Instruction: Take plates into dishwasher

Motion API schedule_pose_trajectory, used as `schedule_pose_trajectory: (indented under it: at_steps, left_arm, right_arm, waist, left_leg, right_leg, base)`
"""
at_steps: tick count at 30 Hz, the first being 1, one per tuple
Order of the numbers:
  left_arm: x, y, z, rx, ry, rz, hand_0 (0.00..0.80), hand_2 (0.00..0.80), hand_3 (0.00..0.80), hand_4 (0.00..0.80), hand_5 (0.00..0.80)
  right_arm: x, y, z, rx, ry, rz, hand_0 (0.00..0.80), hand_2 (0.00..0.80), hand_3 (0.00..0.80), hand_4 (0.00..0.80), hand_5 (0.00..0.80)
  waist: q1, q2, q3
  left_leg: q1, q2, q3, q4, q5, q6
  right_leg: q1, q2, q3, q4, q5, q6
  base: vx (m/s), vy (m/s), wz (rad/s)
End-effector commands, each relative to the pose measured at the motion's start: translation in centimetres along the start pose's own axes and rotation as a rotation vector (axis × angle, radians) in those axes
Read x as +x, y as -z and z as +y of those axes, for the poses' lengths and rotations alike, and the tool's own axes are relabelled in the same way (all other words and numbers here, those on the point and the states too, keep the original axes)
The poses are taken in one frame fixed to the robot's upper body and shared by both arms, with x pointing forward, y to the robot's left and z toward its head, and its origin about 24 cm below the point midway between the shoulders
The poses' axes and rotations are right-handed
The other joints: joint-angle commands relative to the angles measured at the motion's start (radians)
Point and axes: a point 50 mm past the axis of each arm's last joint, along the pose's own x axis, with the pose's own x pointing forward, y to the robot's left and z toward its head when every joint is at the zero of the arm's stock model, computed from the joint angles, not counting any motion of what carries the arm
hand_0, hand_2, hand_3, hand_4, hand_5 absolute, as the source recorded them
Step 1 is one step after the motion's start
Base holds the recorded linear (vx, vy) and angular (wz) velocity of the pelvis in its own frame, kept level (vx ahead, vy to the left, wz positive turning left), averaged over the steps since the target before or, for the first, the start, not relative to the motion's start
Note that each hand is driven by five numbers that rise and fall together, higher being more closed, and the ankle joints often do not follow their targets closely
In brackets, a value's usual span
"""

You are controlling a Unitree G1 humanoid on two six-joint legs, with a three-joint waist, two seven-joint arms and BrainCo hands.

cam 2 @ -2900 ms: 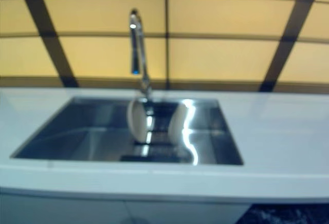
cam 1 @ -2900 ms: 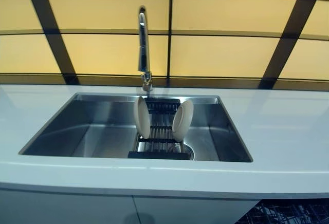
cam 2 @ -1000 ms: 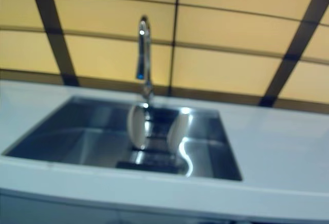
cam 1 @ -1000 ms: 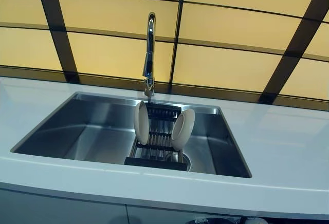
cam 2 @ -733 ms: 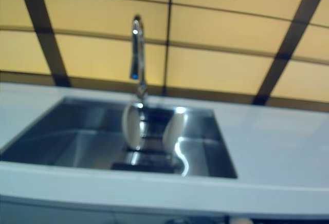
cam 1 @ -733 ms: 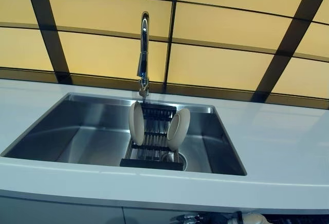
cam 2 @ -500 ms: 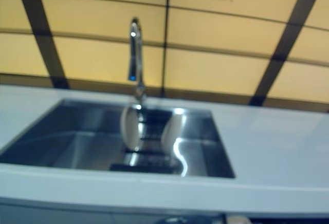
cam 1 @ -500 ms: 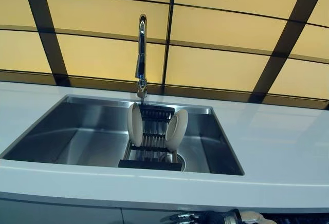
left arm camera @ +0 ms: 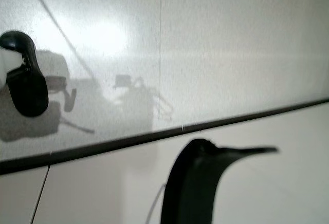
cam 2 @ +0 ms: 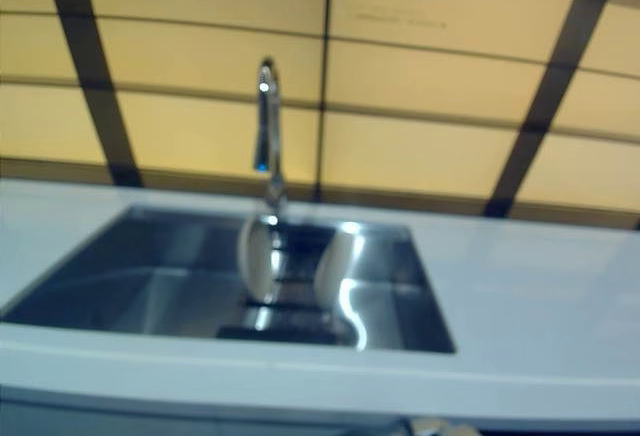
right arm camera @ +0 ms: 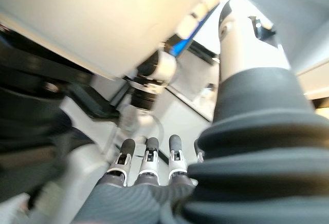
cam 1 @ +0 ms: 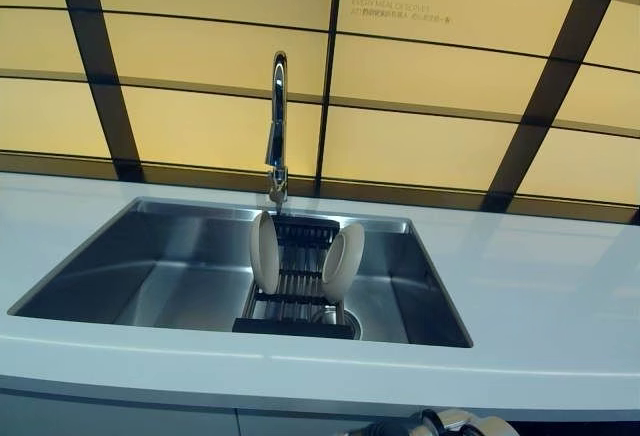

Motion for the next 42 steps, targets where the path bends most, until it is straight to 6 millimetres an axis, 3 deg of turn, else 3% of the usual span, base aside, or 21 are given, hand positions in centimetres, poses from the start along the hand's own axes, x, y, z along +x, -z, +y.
schedule_pose_trajectory:
  at_steps: [1,9,18,23,28,31,35,42]
  left_arm:
    - [0.3,-1.2,0.0,-0.005,0.005,-0.012,0.0,0.0,0.0,0.0,0.0]
    - [0.3,-1.4,-0.1,-0.014,-0.006,-0.024,0.0,0.0,0.0,0.0,0.0]
    - [0.4,-1.7,0.0,-0.012,-0.013,-0.029,0.0,0.0,0.0,0.0,0.0]
    - [0.4,-1.8,0.0,-0.002,-0.021,-0.015,0.0,0.0,0.0,0.0,0.0]
    - [0.4,-1.7,0.2,0.006,-0.023,-0.005,0.0,0.0,0.0,0.0,0.0]
    - [0.4,-1.8,0.3,0.011,-0.024,0.005,0.0,0.0,0.0,0.0,0.0]
    - [0.4,-1.7,0.2,0.02,-0.021,0.013,0.0,0.0,0.0,0.0,0.0]
    - [0.4,-1.6,0.1,0.028,-0.017,0.016,0.0,0.0,0.0,0.0,0.0]
  right_arm:
    - [1.9,-1.1,1.4,0.013,-0.111,0.047,0.0,0.0,0.0,0.0,0.0]
    - [2.9,-0.2,2.3,0.036,-0.095,0.053,0.0,0.0,0.0,0.0,0.0]
    - [2.7,-2.9,3.9,-0.145,-0.058,0.017,0.0,0.0,0.0,0.0,0.0]
    - [2.0,-8.8,6.7,-0.359,-0.009,-0.112,0.0,0.0,0.0,0.0,0.0]
    - [1.5,-11.6,8.3,-0.418,0.006,-0.188,0.0,0.0,0.0,0.0,0.0]
    - [1.2,-14.8,9.9,-0.494,0.048,-0.269,0.0,0.0,0.0,0.0,0.0]
    - [1.1,-16.9,10.7,-0.476,0.092,-0.368,0.0,0.0,0.0,0.0,0.0]
    - [0.3,-18.8,10.7,-0.549,0.206,-0.46,0.0,0.0,0.0,0.0,0.0]
  waist:
    - [0.023,0.001,0.017]
    - [0.012,-0.001,0.029]
    - [0.005,-0.006,0.03]
    - [0.006,-0.017,0.022]
    - [0.01,-0.022,0.015]
    - [0.014,-0.025,0.005]
    - [0.019,-0.025,-0.002]
    - [0.021,-0.023,-0.011]
  left_leg:
    - [0.018,-0.017,0.025,0.007,-0.073,0.019]
    - [0.015,-0.017,0.026,0.01,-0.075,0.02]
    - [0.016,-0.018,0.03,0.012,-0.075,0.021]
    - [0.022,-0.016,0.029,0.013,-0.079,0.021]
    - [0.026,-0.014,0.029,0.015,-0.081,0.019]
    - [0.029,-0.014,0.024,0.015,-0.083,0.017]
    - [0.032,-0.017,0.019,0.015,-0.085,0.017]
    - [0.034,-0.02,0.019,0.015,-0.087,0.017]
  right_leg:
    - [-0.035,-0.033,0.012,0.052,-0.027,0.087]
    - [-0.04,-0.034,0.016,0.059,-0.028,0.087]
    - [-0.042,-0.032,0.021,0.063,-0.027,0.086]
    - [-0.038,-0.026,0.025,0.066,-0.028,0.084]
    - [-0.032,-0.025,0.024,0.066,-0.028,0.084]
    - [-0.026,-0.023,0.025,0.064,-0.028,0.081]
    - [-0.019,-0.023,0.022,0.062,-0.03,0.079]
    - [-0.015,-0.023,0.019,0.059,-0.03,0.077]
  base:
    - [0.0,0.0,0.0]
    - [0.0,0.004,-0.01]
    - [0.003,0.005,-0.04]
    - [0.011,-0.006,-0.03]
    - [0.0,0.0,0.0]
    - [0.0,0.0,0.0]
    - [0.0,0.0,0.0]
    - [0.0,0.0,0.0]
